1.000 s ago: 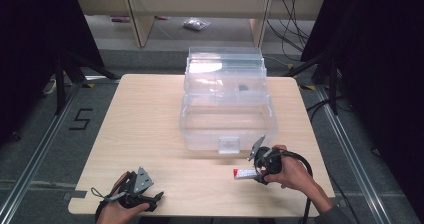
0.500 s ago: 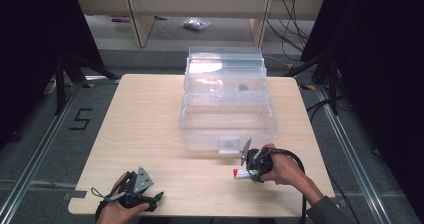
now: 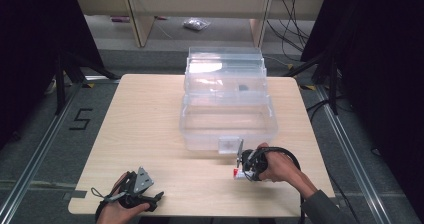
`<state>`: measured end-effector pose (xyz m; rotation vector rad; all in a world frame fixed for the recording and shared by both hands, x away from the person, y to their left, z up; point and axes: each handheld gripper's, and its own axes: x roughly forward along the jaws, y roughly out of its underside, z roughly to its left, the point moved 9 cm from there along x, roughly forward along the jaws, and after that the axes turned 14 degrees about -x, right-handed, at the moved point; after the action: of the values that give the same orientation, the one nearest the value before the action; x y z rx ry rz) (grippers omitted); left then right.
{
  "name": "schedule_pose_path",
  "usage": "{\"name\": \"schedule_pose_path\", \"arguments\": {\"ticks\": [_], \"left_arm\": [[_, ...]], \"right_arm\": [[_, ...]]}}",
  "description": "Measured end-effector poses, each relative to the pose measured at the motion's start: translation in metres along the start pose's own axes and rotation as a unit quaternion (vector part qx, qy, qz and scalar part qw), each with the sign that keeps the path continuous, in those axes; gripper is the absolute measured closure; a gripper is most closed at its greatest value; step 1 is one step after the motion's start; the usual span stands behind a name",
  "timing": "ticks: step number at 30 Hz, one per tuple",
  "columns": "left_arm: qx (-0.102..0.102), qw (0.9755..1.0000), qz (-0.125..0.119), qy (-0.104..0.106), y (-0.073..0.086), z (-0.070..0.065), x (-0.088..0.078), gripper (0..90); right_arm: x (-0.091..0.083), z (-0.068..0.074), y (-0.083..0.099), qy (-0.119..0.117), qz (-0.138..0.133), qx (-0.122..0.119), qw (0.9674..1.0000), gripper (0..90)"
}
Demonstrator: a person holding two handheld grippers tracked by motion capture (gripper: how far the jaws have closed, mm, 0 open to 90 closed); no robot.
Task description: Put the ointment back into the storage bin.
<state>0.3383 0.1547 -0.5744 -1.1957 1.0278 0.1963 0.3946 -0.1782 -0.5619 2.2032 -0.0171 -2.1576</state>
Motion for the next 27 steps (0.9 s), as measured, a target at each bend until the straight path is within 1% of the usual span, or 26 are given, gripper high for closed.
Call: {"name": "schedule_pose_path", "arguments": {"ticks": [1,2,3,4,5,6,7,8,9,11,12,13,14,16,17,18,19,22,23,24,25,26,27], "left_arm": [[0.0,1.0,0.0,0.0,0.0,0.0,0.0,16.3],[0.0,1.0,-0.001,0.0,0.0,0.0,0.0,16.4],[-0.001,1.0,-0.001,0.0,0.0,0.0,0.0,16.4],[-0.001,1.0,-0.001,0.0,0.0,0.0,0.0,16.4],[0.0,1.0,0.0,0.0,0.0,0.0,0.0,16.3],[0.0,1.0,0.0,0.0,0.0,0.0,0.0,16.3],[0.0,1.0,0.0,0.0,0.0,0.0,0.0,16.4],[0.0,1.0,0.0,0.0,0.0,0.0,0.0,16.4],[0.0,1.0,0.0,0.0,0.0,0.0,0.0,16.4],[-0.001,1.0,-0.002,0.001,0.0,-0.001,0.0,16.4],[-0.001,1.0,-0.002,0.005,0.0,-0.001,0.0,16.4],[0.0,1.0,-0.004,0.004,0.0,-0.001,0.001,16.4],[-0.004,1.0,-0.001,0.002,0.0,-0.001,0.0,16.4],[0.0,1.0,0.0,0.001,0.0,0.0,0.0,16.4],[0.003,1.0,0.001,-0.007,0.0,0.001,0.001,16.4],[0.003,1.0,0.001,-0.008,0.0,0.001,0.002,16.4],[-0.002,1.0,-0.001,-0.001,0.0,0.0,0.003,16.4],[-0.002,1.0,-0.001,-0.001,0.0,0.0,0.003,16.4],[-0.002,1.0,-0.001,-0.001,0.0,0.0,0.003,16.4],[-0.002,1.0,-0.001,-0.001,0.0,0.0,0.002,16.4],[-0.007,1.0,-0.003,0.001,0.0,-0.001,0.002,16.4],[-0.006,1.0,-0.001,0.005,0.0,-0.001,0.001,16.4],[-0.004,1.0,0.001,0.003,0.0,-0.001,0.001,16.4]], "right_arm": [[0.0,0.0,-0.001,-0.004,-0.001,-0.003,1.0,69.7],[0.001,0.002,-0.003,-0.01,-0.01,0.0,0.9999,69.7],[-0.003,0.001,-0.002,0.0,0.003,-0.006,1.0,69.9],[-0.003,0.001,-0.002,0.0,0.003,-0.006,1.0,69.9],[-0.006,-0.001,-0.002,0.007,0.001,-0.018,0.9998,69.9],[-0.006,-0.001,-0.002,0.007,0.001,-0.018,0.9998,69.9],[-0.01,-0.004,-0.004,0.013,-0.015,-0.038,0.9991,70.0],[-0.01,-0.004,-0.004,0.013,-0.015,-0.038,0.9991,70.0],[-0.014,-0.002,-0.003,0.015,-0.01,-0.019,0.9997,70.0],[-0.015,-0.002,-0.001,0.012,-0.005,-0.019,0.9997,70.0],[-0.013,-0.006,-0.001,0.019,-0.013,-0.044,0.9988,70.0],[-0.014,-0.002,0.0,0.01,-0.005,-0.011,0.9999,70.1],[-0.013,-0.002,0.0,0.011,-0.005,-0.008,0.9999,70.1],[-0.013,-0.002,0.001,0.012,-0.004,-0.01,0.9999,70.1],[-0.013,-0.002,0.001,0.013,-0.004,-0.01,0.9999,70.1],[-0.014,-0.002,0.0,0.014,-0.004,-0.01,0.9999,70.1],[-0.015,-0.003,-0.001,0.019,-0.01,-0.021,0.9995,70.1],[-0.018,-0.001,0.0,0.017,-0.007,-0.017,0.9997,70.2],[-0.02,-0.005,0.0,0.026,-0.009,-0.036,0.999,70.2],[-0.02,-0.005,0.0,0.026,-0.009,-0.036,0.999,70.2],[-0.023,-0.001,0.001,0.023,-0.003,-0.007,0.9997,70.2],[-0.023,-0.001,0.001,0.023,-0.003,-0.007,0.9997,70.2],[-0.023,-0.005,0.001,0.026,-0.01,-0.031,0.9991,70.2]]}}
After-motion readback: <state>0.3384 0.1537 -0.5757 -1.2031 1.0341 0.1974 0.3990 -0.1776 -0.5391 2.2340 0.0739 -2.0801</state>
